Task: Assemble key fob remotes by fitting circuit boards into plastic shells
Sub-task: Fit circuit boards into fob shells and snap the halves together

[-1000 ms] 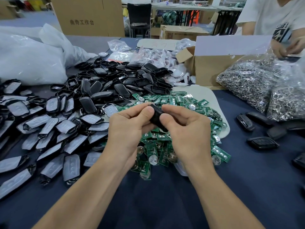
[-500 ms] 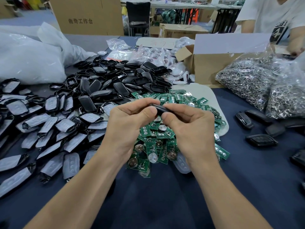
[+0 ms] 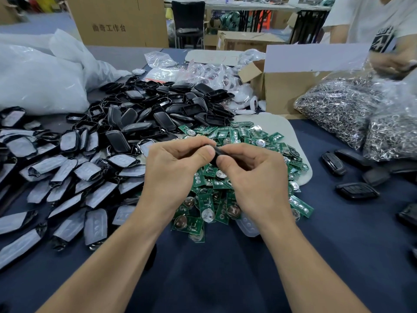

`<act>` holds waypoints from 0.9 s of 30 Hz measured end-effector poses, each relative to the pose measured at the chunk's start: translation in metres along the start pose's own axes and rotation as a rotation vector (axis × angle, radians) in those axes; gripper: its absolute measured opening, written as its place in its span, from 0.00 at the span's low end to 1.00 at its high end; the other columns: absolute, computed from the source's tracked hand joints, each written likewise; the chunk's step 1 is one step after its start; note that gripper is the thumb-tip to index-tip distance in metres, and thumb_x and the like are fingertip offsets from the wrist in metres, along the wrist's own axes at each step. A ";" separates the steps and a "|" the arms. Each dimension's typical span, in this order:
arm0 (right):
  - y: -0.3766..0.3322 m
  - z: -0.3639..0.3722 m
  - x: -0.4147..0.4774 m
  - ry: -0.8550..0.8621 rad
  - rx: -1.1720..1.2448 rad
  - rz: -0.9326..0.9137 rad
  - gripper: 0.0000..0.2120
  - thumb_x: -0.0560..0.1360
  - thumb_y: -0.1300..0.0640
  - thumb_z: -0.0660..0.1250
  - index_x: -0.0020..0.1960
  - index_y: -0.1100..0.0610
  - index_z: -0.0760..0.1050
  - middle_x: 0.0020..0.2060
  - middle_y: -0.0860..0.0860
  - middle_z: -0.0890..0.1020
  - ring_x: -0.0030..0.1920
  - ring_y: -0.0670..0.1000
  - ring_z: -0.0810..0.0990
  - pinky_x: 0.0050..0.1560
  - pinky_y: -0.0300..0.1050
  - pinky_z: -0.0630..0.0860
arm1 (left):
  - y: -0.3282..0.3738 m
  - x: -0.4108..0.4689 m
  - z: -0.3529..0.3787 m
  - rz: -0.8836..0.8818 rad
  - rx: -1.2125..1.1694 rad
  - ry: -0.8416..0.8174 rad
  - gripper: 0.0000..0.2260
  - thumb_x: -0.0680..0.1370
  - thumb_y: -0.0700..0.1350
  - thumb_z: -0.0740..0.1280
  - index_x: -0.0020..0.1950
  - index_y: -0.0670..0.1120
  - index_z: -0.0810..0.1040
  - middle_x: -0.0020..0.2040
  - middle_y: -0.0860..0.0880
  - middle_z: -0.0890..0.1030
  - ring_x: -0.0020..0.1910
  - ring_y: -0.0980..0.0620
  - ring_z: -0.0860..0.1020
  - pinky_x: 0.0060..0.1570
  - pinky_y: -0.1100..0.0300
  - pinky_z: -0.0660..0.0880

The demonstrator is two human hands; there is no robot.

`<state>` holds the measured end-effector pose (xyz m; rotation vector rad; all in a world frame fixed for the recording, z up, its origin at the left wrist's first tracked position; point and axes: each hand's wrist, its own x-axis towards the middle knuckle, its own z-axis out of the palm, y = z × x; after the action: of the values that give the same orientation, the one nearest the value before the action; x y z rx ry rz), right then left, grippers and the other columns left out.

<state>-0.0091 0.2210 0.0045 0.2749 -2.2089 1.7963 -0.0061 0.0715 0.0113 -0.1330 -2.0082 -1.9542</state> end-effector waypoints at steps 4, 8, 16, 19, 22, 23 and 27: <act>0.001 -0.004 0.000 -0.009 -0.146 -0.054 0.06 0.73 0.55 0.76 0.46 0.44 0.86 0.38 0.36 0.86 0.41 0.42 0.86 0.43 0.42 0.83 | -0.001 0.003 -0.010 0.040 0.217 -0.034 0.08 0.75 0.44 0.76 0.46 0.59 0.89 0.42 0.57 0.88 0.46 0.58 0.86 0.48 0.62 0.82; -0.001 -0.001 -0.004 -0.048 -0.126 -0.052 0.05 0.73 0.54 0.76 0.45 0.44 0.86 0.38 0.36 0.86 0.41 0.41 0.86 0.42 0.37 0.82 | -0.001 0.003 -0.014 0.054 0.222 -0.086 0.07 0.74 0.43 0.78 0.48 0.56 0.89 0.43 0.56 0.88 0.46 0.54 0.87 0.50 0.56 0.84; 0.001 -0.004 0.004 0.020 0.265 0.250 0.08 0.74 0.64 0.76 0.42 0.51 0.88 0.34 0.48 0.87 0.33 0.42 0.82 0.36 0.32 0.76 | -0.002 0.000 -0.002 -0.089 0.015 -0.056 0.12 0.75 0.35 0.76 0.48 0.52 0.90 0.44 0.51 0.89 0.44 0.56 0.87 0.45 0.65 0.81; 0.000 -0.005 0.003 0.001 0.269 0.231 0.06 0.71 0.63 0.76 0.44 0.52 0.87 0.37 0.49 0.88 0.37 0.44 0.84 0.39 0.33 0.77 | -0.003 0.000 -0.002 -0.073 0.073 -0.049 0.12 0.74 0.35 0.77 0.48 0.53 0.89 0.44 0.52 0.89 0.47 0.53 0.87 0.50 0.60 0.82; -0.001 -0.005 0.004 0.000 0.295 0.181 0.07 0.71 0.62 0.75 0.42 0.50 0.87 0.39 0.51 0.88 0.42 0.50 0.87 0.45 0.40 0.82 | -0.001 -0.003 0.001 -0.023 0.152 -0.048 0.14 0.73 0.38 0.77 0.47 0.59 0.89 0.42 0.56 0.88 0.45 0.55 0.87 0.48 0.60 0.83; -0.001 -0.004 0.004 0.000 0.298 0.170 0.09 0.73 0.64 0.75 0.42 0.51 0.87 0.39 0.52 0.88 0.42 0.51 0.87 0.45 0.41 0.82 | 0.000 -0.004 0.001 -0.003 0.175 -0.037 0.14 0.72 0.40 0.77 0.47 0.62 0.88 0.42 0.57 0.88 0.44 0.56 0.87 0.47 0.61 0.83; -0.001 -0.003 0.003 0.012 0.292 0.184 0.11 0.74 0.68 0.74 0.41 0.52 0.87 0.39 0.52 0.88 0.41 0.50 0.86 0.44 0.39 0.80 | 0.002 -0.009 0.005 0.036 0.226 0.002 0.14 0.71 0.44 0.76 0.45 0.66 0.87 0.39 0.61 0.87 0.40 0.60 0.86 0.42 0.66 0.81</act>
<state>-0.0114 0.2243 0.0071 0.1208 -2.0164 2.2147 0.0020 0.0775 0.0108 -0.1120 -2.1917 -1.6901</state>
